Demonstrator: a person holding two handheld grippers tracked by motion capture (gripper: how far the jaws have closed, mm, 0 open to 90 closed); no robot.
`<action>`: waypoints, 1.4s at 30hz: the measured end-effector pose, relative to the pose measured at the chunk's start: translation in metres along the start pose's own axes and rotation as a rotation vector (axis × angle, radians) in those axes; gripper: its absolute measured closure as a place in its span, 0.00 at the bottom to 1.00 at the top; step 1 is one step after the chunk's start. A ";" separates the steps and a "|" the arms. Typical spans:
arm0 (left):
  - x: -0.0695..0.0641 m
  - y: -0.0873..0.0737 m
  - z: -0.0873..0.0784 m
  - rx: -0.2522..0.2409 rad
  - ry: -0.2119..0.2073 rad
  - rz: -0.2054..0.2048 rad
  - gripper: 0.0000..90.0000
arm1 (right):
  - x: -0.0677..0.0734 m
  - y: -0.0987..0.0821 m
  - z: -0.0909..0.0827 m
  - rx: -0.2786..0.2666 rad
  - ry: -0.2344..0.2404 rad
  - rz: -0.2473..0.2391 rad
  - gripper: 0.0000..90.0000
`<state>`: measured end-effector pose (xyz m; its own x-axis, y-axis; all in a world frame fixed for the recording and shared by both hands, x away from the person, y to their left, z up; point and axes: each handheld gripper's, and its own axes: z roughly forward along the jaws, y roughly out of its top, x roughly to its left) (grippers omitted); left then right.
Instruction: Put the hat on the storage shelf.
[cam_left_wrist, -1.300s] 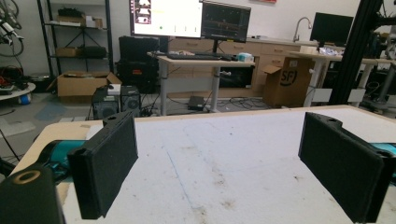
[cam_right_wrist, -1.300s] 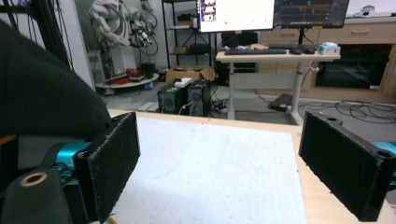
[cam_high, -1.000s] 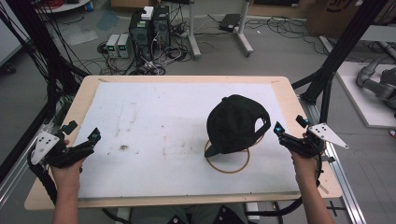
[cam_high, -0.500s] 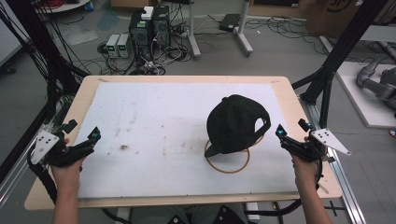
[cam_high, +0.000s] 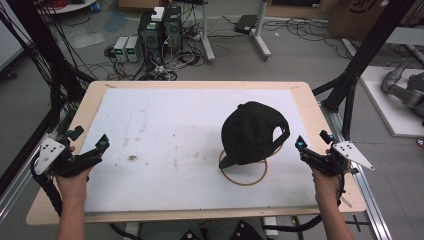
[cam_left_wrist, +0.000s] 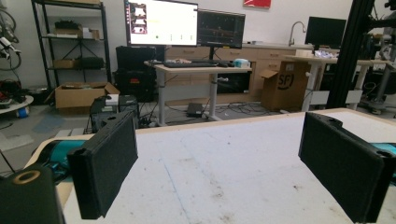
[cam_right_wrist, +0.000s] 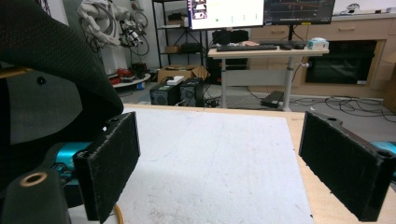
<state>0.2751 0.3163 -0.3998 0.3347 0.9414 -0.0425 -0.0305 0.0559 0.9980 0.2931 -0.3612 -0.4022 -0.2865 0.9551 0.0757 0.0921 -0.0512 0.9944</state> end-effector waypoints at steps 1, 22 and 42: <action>0.000 0.000 0.001 -0.001 -0.001 -0.001 0.13 | 0.000 0.000 0.000 -0.001 -0.001 -0.005 0.13; -0.002 0.001 0.003 0.001 -0.003 0.008 0.13 | 0.002 -0.002 -0.002 0.001 0.008 -0.004 0.13; -0.001 0.001 0.000 0.004 0.008 0.009 0.13 | 0.003 -0.003 0.001 0.001 0.004 -0.011 0.13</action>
<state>0.2746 0.3159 -0.3986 0.3273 0.9443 -0.0341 -0.0300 0.0464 0.9985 0.2930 -0.3575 -0.4055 -0.2915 0.9544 0.0653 0.0904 -0.0405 0.9951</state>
